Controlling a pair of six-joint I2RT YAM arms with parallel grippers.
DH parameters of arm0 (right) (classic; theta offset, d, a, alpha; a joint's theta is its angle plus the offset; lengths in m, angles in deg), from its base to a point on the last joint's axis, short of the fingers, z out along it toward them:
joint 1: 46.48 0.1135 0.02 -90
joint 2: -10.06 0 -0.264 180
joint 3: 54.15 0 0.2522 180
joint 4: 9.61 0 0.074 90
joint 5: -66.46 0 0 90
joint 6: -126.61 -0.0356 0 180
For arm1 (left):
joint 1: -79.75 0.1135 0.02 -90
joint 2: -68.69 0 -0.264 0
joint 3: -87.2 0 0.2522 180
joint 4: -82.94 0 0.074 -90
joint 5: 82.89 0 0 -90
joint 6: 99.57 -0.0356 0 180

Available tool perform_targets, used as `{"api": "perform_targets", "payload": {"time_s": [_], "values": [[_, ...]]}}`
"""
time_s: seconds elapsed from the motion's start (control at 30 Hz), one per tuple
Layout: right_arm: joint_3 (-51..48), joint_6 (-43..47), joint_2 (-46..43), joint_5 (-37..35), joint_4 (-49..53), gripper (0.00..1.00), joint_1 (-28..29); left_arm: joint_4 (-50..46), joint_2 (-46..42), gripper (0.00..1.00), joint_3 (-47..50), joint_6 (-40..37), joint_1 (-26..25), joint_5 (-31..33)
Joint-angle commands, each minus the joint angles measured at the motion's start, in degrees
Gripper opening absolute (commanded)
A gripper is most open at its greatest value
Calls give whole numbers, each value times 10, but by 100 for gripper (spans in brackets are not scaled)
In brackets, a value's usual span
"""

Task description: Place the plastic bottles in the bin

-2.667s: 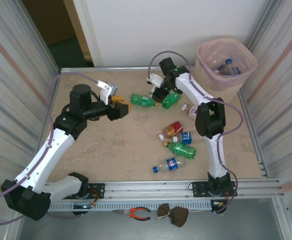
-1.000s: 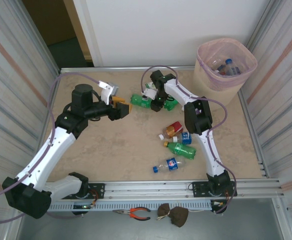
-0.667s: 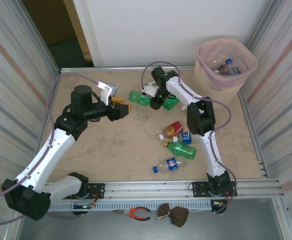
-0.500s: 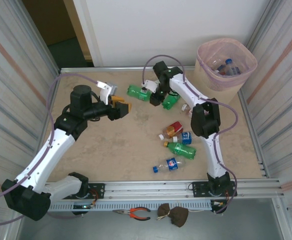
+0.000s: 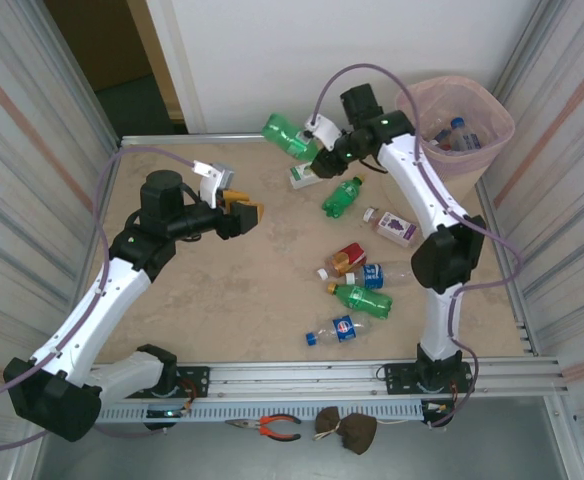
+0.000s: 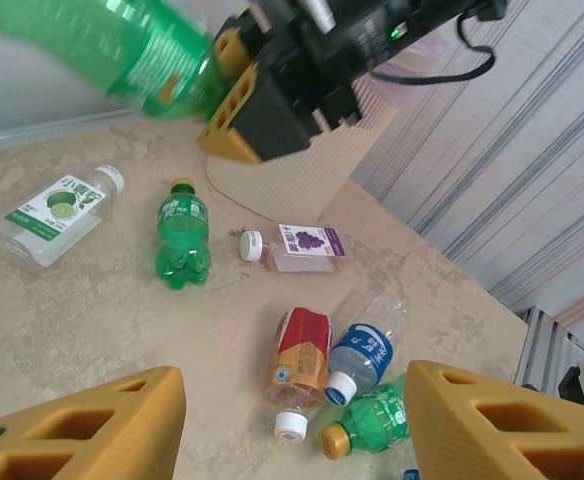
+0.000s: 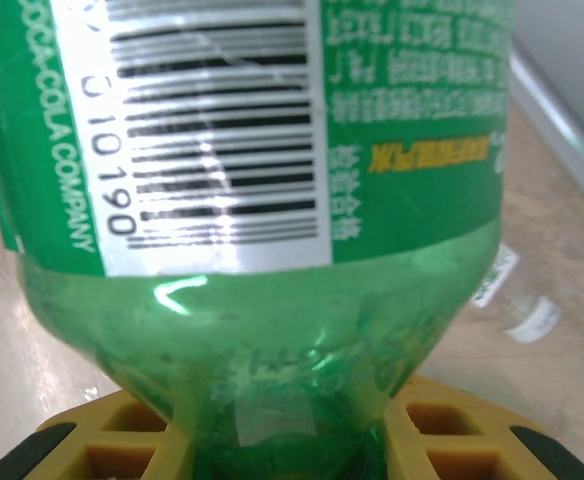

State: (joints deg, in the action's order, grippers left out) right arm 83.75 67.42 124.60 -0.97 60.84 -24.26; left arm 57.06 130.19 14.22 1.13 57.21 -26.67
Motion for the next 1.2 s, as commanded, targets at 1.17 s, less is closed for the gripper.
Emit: {"api": "perform_targets", "payload": {"time_s": [1.17], "values": [[150, -472, -9, -154, 118, 0, -313, 66, 29, 60, 18, 21, 4, -22]]}}
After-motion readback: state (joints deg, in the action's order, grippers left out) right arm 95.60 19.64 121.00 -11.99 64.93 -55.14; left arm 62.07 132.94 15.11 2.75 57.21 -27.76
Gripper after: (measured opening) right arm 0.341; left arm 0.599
